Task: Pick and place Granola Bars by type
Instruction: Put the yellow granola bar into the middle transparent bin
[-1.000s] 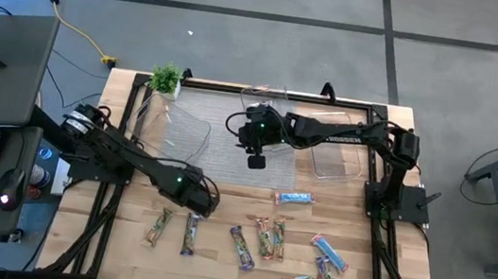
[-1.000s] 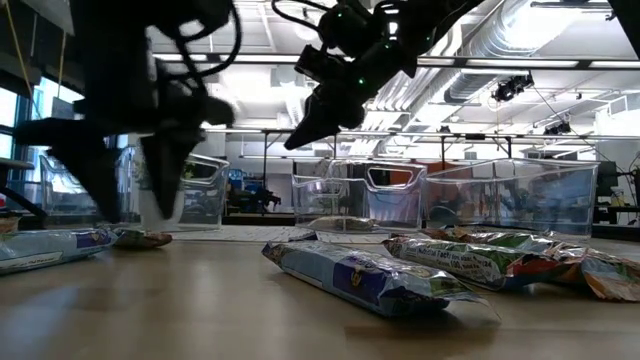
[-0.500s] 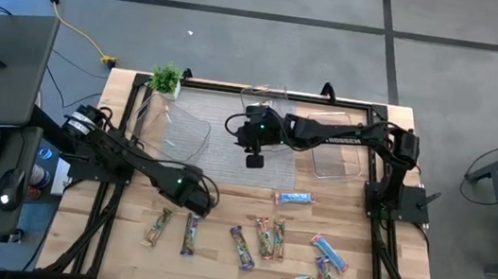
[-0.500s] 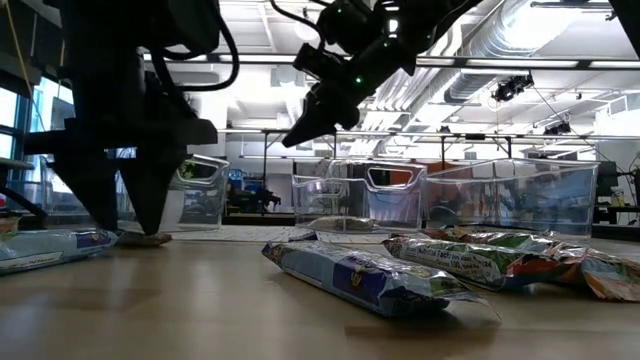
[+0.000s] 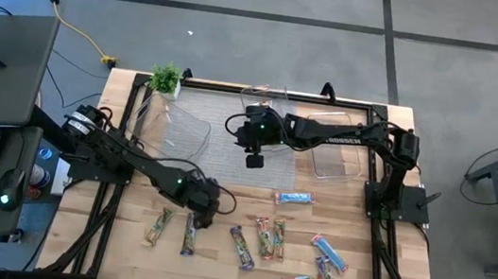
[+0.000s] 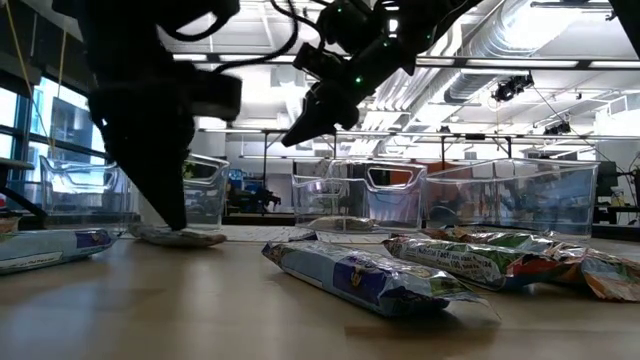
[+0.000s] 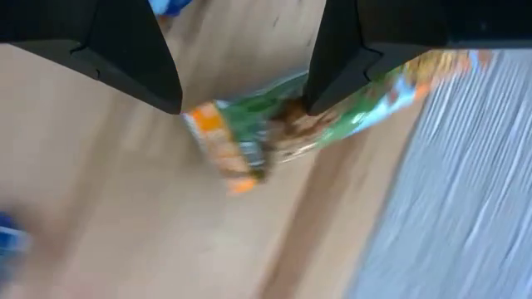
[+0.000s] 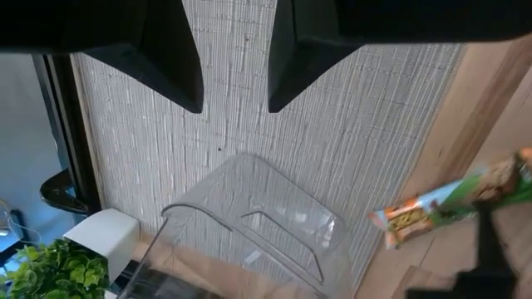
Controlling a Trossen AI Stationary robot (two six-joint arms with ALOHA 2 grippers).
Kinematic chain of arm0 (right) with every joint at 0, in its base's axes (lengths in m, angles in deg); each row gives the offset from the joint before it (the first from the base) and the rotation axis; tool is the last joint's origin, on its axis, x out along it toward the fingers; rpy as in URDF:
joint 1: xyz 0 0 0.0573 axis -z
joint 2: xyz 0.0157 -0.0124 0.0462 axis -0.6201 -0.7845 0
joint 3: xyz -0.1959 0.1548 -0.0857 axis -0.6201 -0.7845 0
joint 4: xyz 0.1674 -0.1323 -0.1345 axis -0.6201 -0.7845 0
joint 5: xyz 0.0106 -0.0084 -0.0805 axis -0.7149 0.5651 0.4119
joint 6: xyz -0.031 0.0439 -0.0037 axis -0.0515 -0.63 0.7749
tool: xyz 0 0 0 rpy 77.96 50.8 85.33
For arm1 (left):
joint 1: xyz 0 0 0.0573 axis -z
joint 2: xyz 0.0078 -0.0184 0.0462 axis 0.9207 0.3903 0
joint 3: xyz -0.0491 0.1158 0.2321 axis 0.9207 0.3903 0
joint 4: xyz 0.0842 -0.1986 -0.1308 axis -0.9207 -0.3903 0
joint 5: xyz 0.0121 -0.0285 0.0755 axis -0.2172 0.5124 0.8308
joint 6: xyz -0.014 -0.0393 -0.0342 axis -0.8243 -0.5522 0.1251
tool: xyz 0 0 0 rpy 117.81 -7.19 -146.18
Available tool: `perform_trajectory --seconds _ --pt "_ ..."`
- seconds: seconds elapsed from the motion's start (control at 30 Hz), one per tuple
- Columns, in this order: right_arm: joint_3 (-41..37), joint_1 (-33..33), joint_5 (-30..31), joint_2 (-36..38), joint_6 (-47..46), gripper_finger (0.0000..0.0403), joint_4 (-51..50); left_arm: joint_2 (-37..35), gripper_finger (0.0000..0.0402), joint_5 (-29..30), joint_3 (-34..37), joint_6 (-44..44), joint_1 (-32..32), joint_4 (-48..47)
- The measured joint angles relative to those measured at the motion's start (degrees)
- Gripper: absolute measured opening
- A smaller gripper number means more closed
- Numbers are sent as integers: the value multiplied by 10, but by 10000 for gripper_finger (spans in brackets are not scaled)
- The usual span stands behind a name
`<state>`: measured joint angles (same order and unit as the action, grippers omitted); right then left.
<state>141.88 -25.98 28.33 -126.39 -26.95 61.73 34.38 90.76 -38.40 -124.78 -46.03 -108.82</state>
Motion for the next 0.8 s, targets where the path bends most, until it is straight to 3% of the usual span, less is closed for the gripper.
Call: perform_trajectory --seconds 0.17,0.33,0.5,0.8 --pt "0 0 0 0 -1 119 11 0 252 4 -23 134 0 5" --pt "0 -1 0 0 -3 119 6 0 252 51 -70 283 0 -78" --pt "0 -6 17 0 -13 119 -24 -1 252 11 -65 345 -19 -100" --pt "0 -20 139 0 -13 119 -92 -1 252 -30 7 409 -77 -44"
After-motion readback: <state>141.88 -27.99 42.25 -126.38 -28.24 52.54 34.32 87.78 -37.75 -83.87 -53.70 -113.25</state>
